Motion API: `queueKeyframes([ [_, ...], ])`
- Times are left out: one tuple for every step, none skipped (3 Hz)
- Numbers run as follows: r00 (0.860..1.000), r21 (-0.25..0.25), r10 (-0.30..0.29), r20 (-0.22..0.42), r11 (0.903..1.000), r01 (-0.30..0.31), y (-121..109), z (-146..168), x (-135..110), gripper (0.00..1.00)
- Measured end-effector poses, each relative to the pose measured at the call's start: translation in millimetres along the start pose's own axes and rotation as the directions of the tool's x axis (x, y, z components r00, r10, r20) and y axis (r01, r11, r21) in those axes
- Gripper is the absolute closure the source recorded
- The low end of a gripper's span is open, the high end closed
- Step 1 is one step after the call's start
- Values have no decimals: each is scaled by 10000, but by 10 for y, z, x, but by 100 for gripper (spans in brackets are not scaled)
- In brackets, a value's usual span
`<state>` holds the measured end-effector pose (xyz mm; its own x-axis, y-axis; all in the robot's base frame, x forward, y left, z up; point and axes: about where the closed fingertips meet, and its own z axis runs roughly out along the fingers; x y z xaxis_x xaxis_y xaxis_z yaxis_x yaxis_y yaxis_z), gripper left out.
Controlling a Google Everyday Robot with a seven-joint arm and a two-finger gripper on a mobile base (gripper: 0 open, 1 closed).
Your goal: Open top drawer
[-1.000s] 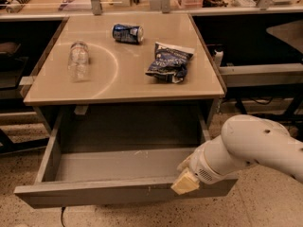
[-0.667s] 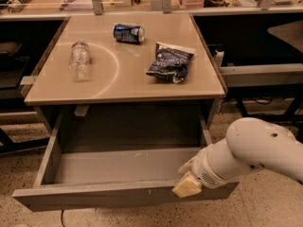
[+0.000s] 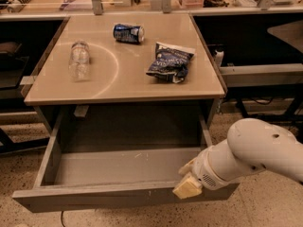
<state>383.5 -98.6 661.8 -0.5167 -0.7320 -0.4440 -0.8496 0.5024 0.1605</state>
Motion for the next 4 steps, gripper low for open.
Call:
queueKeyframes([
  [9999, -27, 144, -72, 9999, -144, 29, -5, 41, 100],
  [9999, -27, 149, -74, 9999, -149, 32, -11, 34, 100],
  [9995, -27, 299, -133, 9995, -300, 50, -16, 73, 100],
  [9994, -27, 305, -135, 9995, -305, 52, -18, 67, 100],
])
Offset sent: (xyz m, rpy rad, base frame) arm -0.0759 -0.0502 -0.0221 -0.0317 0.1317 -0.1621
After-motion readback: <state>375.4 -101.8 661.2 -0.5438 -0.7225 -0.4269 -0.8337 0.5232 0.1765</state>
